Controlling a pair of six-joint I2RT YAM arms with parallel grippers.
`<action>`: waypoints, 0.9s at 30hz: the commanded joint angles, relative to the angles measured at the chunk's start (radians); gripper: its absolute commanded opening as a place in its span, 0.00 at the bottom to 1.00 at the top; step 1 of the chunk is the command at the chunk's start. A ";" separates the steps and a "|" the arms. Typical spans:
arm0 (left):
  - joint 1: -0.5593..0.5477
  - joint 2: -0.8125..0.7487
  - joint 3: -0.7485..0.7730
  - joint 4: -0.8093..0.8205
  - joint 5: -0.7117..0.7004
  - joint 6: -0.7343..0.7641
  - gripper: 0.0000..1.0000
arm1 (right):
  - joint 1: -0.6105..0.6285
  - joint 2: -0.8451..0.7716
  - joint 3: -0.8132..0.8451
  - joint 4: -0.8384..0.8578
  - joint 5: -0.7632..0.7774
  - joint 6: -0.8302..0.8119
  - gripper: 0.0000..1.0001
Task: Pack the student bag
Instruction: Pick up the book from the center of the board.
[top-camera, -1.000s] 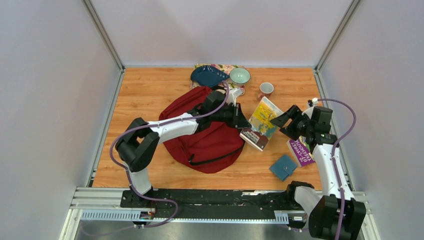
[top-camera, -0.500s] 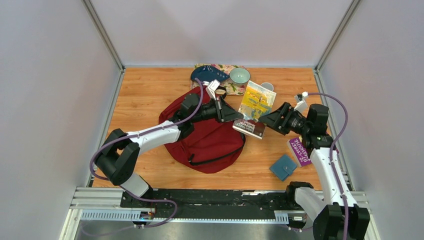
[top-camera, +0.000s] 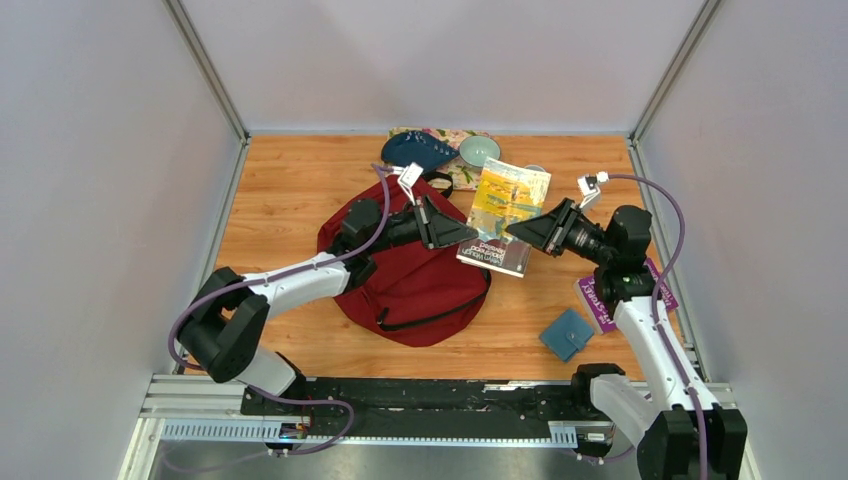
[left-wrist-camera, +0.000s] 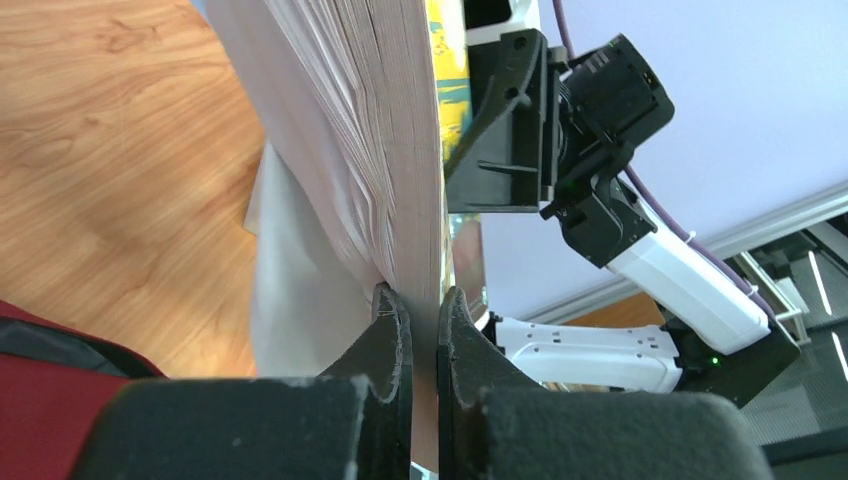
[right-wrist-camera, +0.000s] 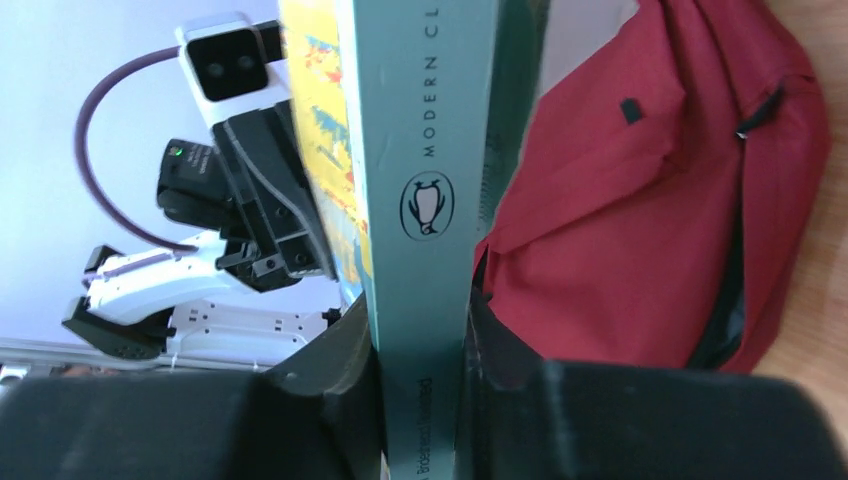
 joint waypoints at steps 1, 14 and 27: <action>-0.015 -0.066 -0.004 0.169 0.028 -0.018 0.12 | 0.034 -0.013 0.007 0.253 -0.084 0.123 0.07; 0.022 -0.141 -0.024 -0.053 -0.064 0.128 0.76 | 0.036 -0.059 0.017 0.371 -0.158 0.203 0.00; 0.070 -0.061 0.034 0.143 0.053 -0.029 0.78 | 0.082 -0.030 0.038 0.469 -0.245 0.249 0.00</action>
